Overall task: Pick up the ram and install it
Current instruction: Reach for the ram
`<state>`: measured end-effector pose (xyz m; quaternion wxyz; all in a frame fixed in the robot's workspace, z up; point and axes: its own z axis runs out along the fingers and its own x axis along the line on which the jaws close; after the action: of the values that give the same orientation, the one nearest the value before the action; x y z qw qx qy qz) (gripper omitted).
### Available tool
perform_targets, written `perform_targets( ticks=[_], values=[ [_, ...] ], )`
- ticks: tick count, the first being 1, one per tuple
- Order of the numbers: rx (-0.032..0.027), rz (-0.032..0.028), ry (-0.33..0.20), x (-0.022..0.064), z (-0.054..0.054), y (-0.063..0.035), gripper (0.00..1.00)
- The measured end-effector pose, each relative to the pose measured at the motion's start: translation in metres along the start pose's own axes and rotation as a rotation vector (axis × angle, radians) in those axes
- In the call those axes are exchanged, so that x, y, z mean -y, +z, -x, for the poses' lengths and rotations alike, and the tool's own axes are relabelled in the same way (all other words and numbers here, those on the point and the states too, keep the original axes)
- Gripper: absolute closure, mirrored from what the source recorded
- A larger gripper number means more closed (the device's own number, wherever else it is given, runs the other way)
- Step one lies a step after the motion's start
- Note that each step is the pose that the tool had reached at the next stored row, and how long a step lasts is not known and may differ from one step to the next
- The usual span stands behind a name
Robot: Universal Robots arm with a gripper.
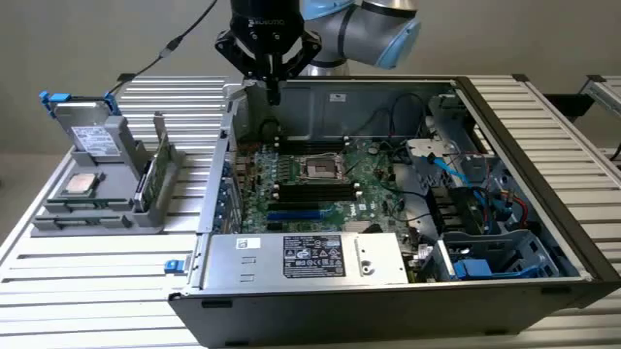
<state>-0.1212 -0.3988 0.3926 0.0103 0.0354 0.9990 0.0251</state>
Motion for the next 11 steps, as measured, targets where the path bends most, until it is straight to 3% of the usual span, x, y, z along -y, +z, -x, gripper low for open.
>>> perform_targets(
  ticks=[8,11],
  values=[
    [-0.0001,0.0,0.0,0.0,0.0,-0.0001,0.9],
    [0.0,0.0002,0.0,0.0001,-0.013,0.0,0.9]
  ],
)
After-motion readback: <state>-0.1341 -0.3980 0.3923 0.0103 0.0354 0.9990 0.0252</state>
